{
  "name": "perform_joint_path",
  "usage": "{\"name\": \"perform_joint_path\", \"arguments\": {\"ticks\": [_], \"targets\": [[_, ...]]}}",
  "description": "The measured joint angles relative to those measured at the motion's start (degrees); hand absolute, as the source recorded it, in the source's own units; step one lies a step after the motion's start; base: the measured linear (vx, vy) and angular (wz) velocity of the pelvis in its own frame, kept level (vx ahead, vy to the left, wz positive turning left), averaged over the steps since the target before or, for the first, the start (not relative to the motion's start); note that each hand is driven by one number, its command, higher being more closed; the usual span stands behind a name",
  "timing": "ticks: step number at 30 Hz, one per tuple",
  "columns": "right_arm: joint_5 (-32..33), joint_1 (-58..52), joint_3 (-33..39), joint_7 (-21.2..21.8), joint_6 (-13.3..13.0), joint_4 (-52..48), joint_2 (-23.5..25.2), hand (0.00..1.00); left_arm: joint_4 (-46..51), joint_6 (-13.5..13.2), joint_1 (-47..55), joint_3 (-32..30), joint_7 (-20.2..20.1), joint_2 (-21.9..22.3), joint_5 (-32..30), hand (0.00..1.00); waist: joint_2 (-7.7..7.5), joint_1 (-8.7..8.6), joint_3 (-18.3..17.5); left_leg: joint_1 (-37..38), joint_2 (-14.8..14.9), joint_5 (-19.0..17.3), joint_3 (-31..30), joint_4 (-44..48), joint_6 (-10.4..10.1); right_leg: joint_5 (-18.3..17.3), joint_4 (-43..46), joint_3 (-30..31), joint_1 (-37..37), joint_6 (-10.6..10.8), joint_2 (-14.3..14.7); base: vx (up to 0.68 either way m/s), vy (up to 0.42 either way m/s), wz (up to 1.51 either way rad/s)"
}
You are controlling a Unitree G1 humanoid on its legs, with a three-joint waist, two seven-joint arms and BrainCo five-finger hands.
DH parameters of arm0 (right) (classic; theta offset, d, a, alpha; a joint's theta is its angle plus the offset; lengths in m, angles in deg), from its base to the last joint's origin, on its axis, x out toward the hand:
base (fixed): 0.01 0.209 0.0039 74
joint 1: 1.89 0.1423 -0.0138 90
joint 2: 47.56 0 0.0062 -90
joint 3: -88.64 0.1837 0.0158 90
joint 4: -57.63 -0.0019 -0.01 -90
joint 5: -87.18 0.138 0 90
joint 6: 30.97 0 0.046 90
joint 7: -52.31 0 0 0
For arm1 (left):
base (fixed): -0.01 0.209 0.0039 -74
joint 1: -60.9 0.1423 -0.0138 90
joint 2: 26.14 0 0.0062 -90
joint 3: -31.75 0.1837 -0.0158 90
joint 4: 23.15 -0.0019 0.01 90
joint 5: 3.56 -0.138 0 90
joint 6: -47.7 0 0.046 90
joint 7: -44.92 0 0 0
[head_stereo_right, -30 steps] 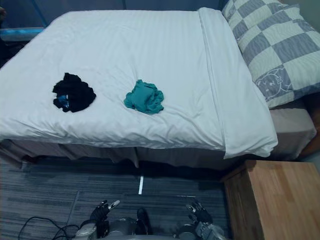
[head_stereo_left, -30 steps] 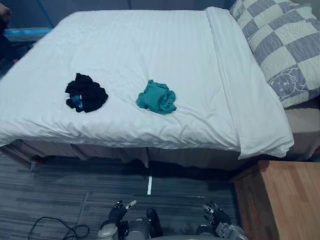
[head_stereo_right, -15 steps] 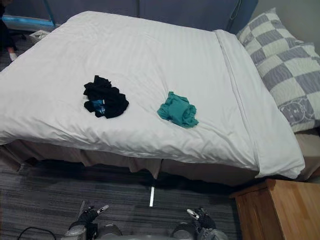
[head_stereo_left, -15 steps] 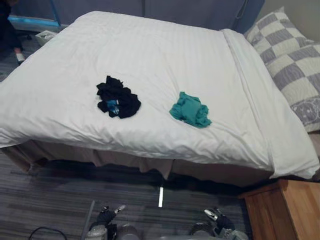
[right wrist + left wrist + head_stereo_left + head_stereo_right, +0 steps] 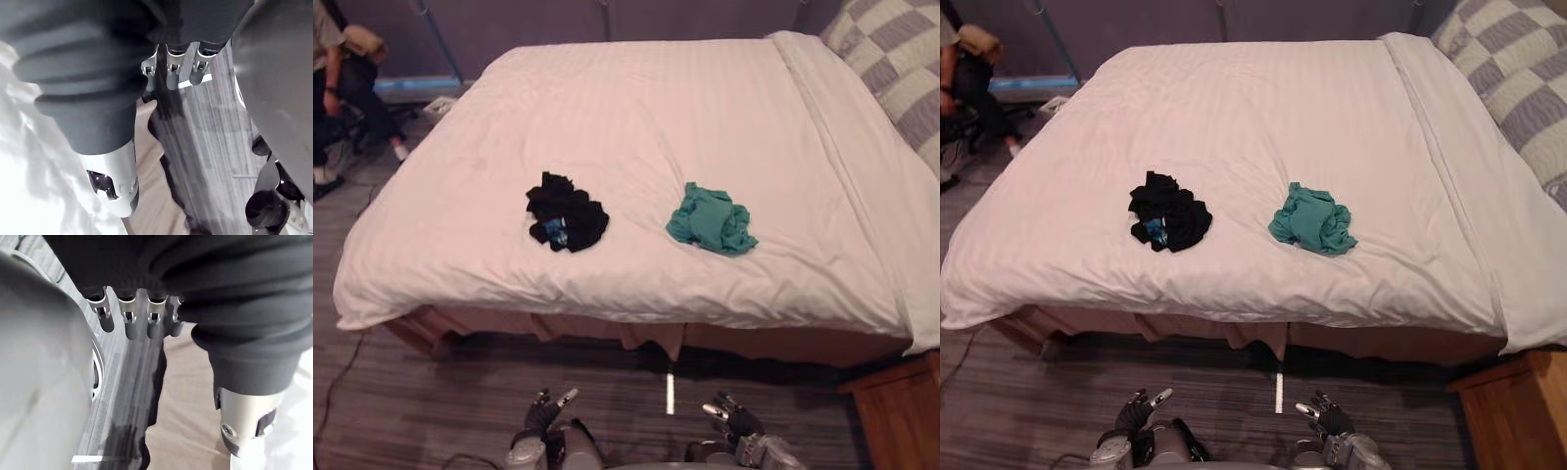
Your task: Tidy the bed and pick cloth on bed and put in laundry
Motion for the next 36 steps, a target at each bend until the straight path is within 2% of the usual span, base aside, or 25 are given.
{"name": "perform_joint_path", "arguments": {"ticks": [1,2,3,4,5,6,7,8,10,12,13,14,15,16,18,20,23,26,28,30,32,33,34,35,36], "targets": [[0.0,0.2,-0.1,0.2,-0.1,0.0,-0.3,0.0,-0.4,0.0,0.1,0.8,-0.9,0.0,0.1,0.0,0.17,0.0,-0.1,1.8,-1.6,1.1,-3.4,-10.8,-1.4,0.1,0.4,1.7,-0.9,1.6,-1.7,0.2,0.443,-0.36],[0.0,0.4,-0.1,0.2,-0.1,0.1,-0.5,0.0,-0.5,-0.1,0.2,0.8,-1.8,0.1,0.2,0.0,0.16,-0.06,-0.1,2.4,-1.8,2.0,-5.5,-16.3,-2.3,0.0,0.9,2.7,-1.6,3.3,-3.2,0.18,0.41,-0.27],[0.0,0.5,-0.1,0.2,-0.2,0.1,-0.7,0.0,-0.6,-0.2,0.1,0.9,-2.0,0.0,0.2,0.0,0.15,-0.08,-0.1,2.4,-1.7,2.4,-6.7,-18.1,-2.8,0.0,1.0,3.0,-1.8,4.6,-4.0,0.16,0.468,-0.11],[0.0,0.7,-0.3,0.2,-0.2,0.7,-1.3,0.0,-0.9,-0.3,0.1,1.4,-1.9,0.0,0.6,0.0,0.55,-0.11,-0.3,2.9,-1.8,3.2,-8.7,-20.2,-3.2,0.0,1.0,3.5,-1.8,7.2,-5.4,0.16,0.532,-0.15],[0.2,0.5,-1.2,0.3,0.0,1.5,-2.5,0.0,-1.3,-0.3,0.1,3.2,-1.7,0.2,1.2,0.0,1.68,-0.07,-0.7,4.2,-1.3,3.5,-10.1,-20.0,-2.6,-0.3,0.8,4.1,-1.7,9.8,-5.8,0.16,0.567,-0.29],[0.2,0.6,-2.2,0.2,0.0,2.2,-3.6,0.0,-1.6,-0.2,0.4,4.2,-1.6,0.2,1.3,0.0,2.98,-0.1,-1.4,5.1,-1.2,3.4,-10.6,-19.0,-3.8,-0.4,0.7,5.1,-1.4,11.4,-6.2,0.18,0.646,-0.41],[0.2,1.1,-2.6,-0.2,-0.1,3.8,-2.4,0.0,-2.5,0.1,-1.1,6.0,-1.6,-1.6,1.4,0.0,-0.35,0.13,-1.5,5.4,-3.8,0.8,-9.4,-15.1,-9.3,0.6,0.2,5.9,-0.1,11.7,-10.3,0.17,0.575,-0.56],[0.1,1.7,-4.2,0.3,-0.7,4.6,-1.3,0.0,-2.6,0.8,-1.4,6.4,-0.7,-3.4,1.3,0.0,-1.37,0.31,-2.1,6.0,-4.7,-0.8,-7.0,-13.8,-9.2,4.3,-0.1,2.8,-0.8,10.2,-11.2,0.18,0.518,-0.72],[-0.1,2.4,-5.4,0.7,-1.3,4.7,0.1,0.0,-2.7,1.4,-1.2,7.5,-0.2,-5.1,0.8,0.0,-2.1,1.22,-2.6,10.1,-4.9,-1.2,-2.5,-15.9,-7.9,7.5,2.4,-5.0,-2.9,5.7,-10.8,0.18,0.33,-1.04],[-0.5,2.5,-5.2,0.5,-1.8,4.2,-0.2,0.0,-2.7,2.4,-2.1,10.6,-0.4,-5.2,0.7,0.0,-1.36,-0.13,-2.7,12.7,-5.6,-0.2,-2.2,-20.3,-6.6,4.7,3.8,-5.0,-3.9,6.8,-6.3,0.15,0.238,-0.35],[0.0,2.4,-5.0,0.0,-1.8,4.3,-0.5,0.0,-2.9,2.7,-3.7,12.6,-0.6,-5.2,0.7,0.0,-0.94,-0.78,-2.5,12.6,-6.0,0.3,-2.9,-21.4,-6.0,3.3,3.1,-3.5,-4.3,6.3,-2.7,0.08,0.072,0.29],[1.0,2.2,-5.0,-0.7,-1.7,4.3,-0.6,0.0,-3.0,3.0,-4.4,13.3,-0.7,-5.0,0.7,0.0,-0.69,-1.09,-2.6,12.1,-6.2,0.4,-3.3,-21.5,-6.0,2.5,1.7,-2.7,-4.6,5.9,-0.7,0.07,0.054,0.52],[3.5,2.1,-4.8,-2.3,-1.6,4.2,-0.8,0.0,-3.5,3.9,-5.8,14.4,-0.7,-4.9,0.6,0.0,0.07,-2.29,-2.7,10.9,-6.7,0.5,-5.1,-21.7,-5.7,3.0,-2.1,-0.4,-3.4,4.1,1.8,0.08,0.06,0.46],[4.9,1.9,-4.4,-3.3,-1.3,4.3,-1.1,0.0,-3.6,4.7,-6.3,14.6,-0.7,-4.3,-0.3,0.0,0.09,-2.41,-3.2,10.8,-7.6,1.0,-5.3,-22.8,-5.9,4.0,-4.5,0.3,-2.6,4.2,2.0,0.09,0.07,0.37],[7.2,1.8,-3.8,-5.1,-0.9,4.3,-1.7,0.0,-3.7,5.8,-6.0,14.1,-0.5,-3.4,-3.5,0.0,1.28,-2.06,-3.4,11.0,-7.8,2.5,-4.5,-25.0,-6.0,4.6,-5.5,0.4,-2.9,3.9,2.3,0.08,0.006,-0.06],[8.4,1.6,-2.7,-6.3,0.2,4.5,-2.1,0.0,-4.2,7.4,-4.6,11.9,-0.4,-3.0,-5.3,0.0,2.0,-1.61,-3.6,13.2,-7.2,3.1,-2.7,-27.3,-7.0,4.6,-5.5,1.0,-2.7,3.7,3.4,0.09,-0.048,-0.35],[8.7,1.5,-0.5,-7.3,0.8,4.6,-1.4,0.0,-5.3,8.9,-1.6,6.7,-0.2,-2.5,-6.7,0.0,2.01,-1.14,-3.8,16.9,-6.3,3.7,1.2,-29.3,-7.9,5.2,-6.2,2.5,-1.4,2.9,4.8,0.04,-0.025,-0.47],[9.2,0.7,0.7,-7.1,1.8,4.6,-1.0,0.0,-5.4,9.6,-1.0,2.2,0.1,-2.5,-8.9,0.0,1.54,0.24,-4.6,18.2,-6.2,3.8,4.7,-28.9,-8.0,6.7,-8.5,4.1,-0.9,2.7,5.1,0.01,-0.028,-0.5],[10.8,0.4,2.5,-7.3,1.7,4.6,-0.1,0.0,-5.2,9.4,0.5,-1.4,0.8,-2.4,-9.1,0.0,0.74,0.45,-5.1,17.5,-6.0,3.8,6.2,-25.6,-8.1,7.5,-9.9,5.0,-0.6,2.7,4.5,-0.03,-0.043,-0.34],[12.0,-0.6,3.0,-8.3,1.5,4.3,0.7,0.0,-5.1,8.9,1.5,-2.2,1.4,-2.8,-8.4,0.0,-0.34,0.46,-5.7,14.5,-4.7,3.7,6.3,-18.4,-8.0,7.8,-10.4,4.9,-0.5,2.3,3.7,-0.05,-0.089,-0.18],[13.6,-2.2,4.9,-11.8,1.2,3.8,0.6,0.0,-4.7,8.3,2.6,-4.4,3.3,-2.7,-4.6,0.0,-0.22,1.14,-5.5,10.1,-0.9,2.8,5.6,-6.8,-8.0,7.8,-10.7,5.3,0.4,1.2,4.1,-0.06,-0.105,-0.13],[14.1,-2.6,5.8,-12.8,1.0,3.5,0.2,0.0,-4.7,8.3,2.8,-4.5,3.9,-2.2,-3.4,0.0,-0.03,1.32,-5.3,9.5,-0.8,1.8,4.7,-6.2,-8.0,7.9,-11.0,5.3,0.8,1.1,4.2,0.0,0.0,0.0],[14.7,-3.4,9.9,-15.2,0.8,2.9,-1.1,0.0,-4.7,8.3,3.3,-4.9,5.3,-0.8,-1.7,0.0,2.22,1.29,-5.3,10.4,-1.7,0.0,3.5,-7.9,-6.3,7.9,-11.3,5.3,1.1,1.1,4.7,0.0,0.0,0.0],[14.9,-3.6,14.1,-17.6,0.7,2.1,-2.6,0.0,-4.6,8.3,3.7,-6.2,6.5,0.0,-0.4,0.0,3.46,1.12,-5.3,12.9,-2.4,-1.0,4.5,-12.1,-5.4,7.6,-11.3,5.3,1.2,1.3,5.4,-0.05,0.034,-0.04],[15.2,-3.5,15.8,-18.6,0.6,1.7,-3.6,0.0,-4.6,8.3,3.8,-7.4,7.3,0.0,0.2,0.0,3.63,1.04,-5.3,13.8,-2.8,-1.1,4.6,-14.2,-5.6,7.6,-11.3,5.4,1.1,1.3,5.6,-0.06,0.003,-0.07]]}}
